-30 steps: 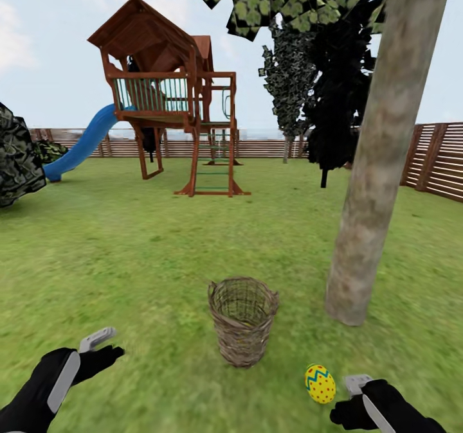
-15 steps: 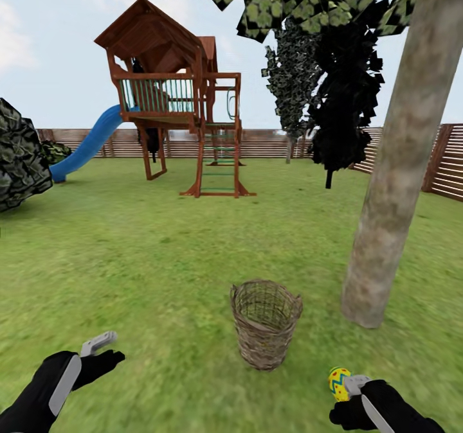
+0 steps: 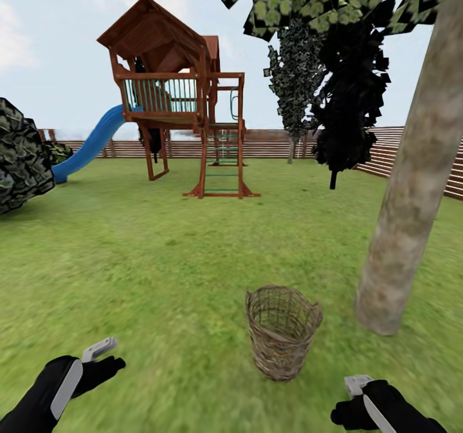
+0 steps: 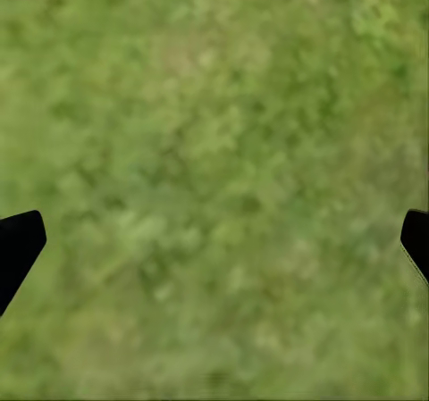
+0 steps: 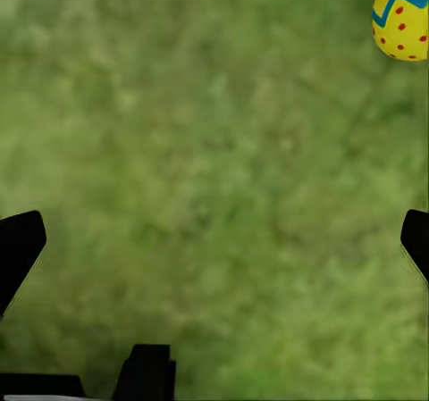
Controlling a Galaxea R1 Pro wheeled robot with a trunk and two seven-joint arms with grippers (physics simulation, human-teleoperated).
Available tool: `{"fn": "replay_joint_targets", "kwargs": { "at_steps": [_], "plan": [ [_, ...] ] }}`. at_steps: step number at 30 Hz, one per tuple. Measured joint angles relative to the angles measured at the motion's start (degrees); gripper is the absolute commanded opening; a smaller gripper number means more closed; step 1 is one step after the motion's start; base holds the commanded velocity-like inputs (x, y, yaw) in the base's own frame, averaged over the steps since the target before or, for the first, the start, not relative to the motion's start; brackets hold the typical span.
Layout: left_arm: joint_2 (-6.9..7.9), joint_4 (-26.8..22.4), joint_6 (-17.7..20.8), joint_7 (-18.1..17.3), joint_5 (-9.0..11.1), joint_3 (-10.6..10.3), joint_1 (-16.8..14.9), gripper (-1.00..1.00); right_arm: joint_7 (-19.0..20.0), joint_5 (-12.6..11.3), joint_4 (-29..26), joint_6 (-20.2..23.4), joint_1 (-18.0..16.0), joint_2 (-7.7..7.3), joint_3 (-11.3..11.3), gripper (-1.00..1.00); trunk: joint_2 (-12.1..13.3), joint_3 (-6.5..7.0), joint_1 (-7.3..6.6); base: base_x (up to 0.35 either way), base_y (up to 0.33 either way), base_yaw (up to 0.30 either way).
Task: Take the three Easter eggs out of the wicker basket on the lawn in the garden, then place them on the lawn next to a single tree (choose any tree) so that all three eggs are next to the same tree and none are left in the basket.
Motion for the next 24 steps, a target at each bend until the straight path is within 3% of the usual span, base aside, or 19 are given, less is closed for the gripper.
{"fn": "replay_joint_targets", "kwargs": {
  "at_steps": [18, 24],
  "plan": [
    [-0.12, 0.2, -0.12, -0.03, 0.06, 0.01, -0.02, 1.0, 0.12, 0.09, 1.94, 0.02, 0.02, -0.24, 0.1, 1.0, 0.0, 0.0, 0.0, 0.341, 0.002, 0.0],
    [-0.13, 0.19, -0.14, -0.06, 0.2, 0.22, 0.0, 1.0, 0.11, 0.08, 2.03, 0.0, 0.0, -0.24, 0.11, 1.0, 0.0, 0.0, 0.0, 0.312, 0.15, 0.0]
  ]
}}
